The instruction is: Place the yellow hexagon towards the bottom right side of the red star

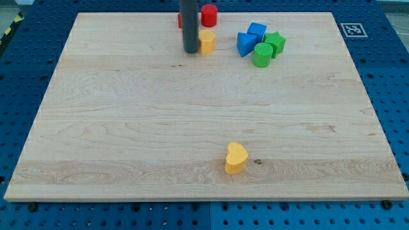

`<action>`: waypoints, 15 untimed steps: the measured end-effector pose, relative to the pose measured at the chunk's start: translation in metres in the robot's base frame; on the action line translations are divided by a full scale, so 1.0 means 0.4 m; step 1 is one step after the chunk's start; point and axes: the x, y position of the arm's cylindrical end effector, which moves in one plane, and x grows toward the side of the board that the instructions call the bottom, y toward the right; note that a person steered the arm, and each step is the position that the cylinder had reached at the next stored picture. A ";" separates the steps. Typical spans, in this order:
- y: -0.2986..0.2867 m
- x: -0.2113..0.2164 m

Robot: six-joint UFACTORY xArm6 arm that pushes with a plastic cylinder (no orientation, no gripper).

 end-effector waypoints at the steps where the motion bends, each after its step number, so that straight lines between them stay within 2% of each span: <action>1: 0.033 0.098; 2: 0.058 0.083; 3: 0.047 -0.011; 5: 0.093 -0.041; 6: 0.182 -0.049; 10: 0.025 -0.068; 12: 0.177 -0.089; 14: 0.081 -0.119; 15: 0.080 -0.123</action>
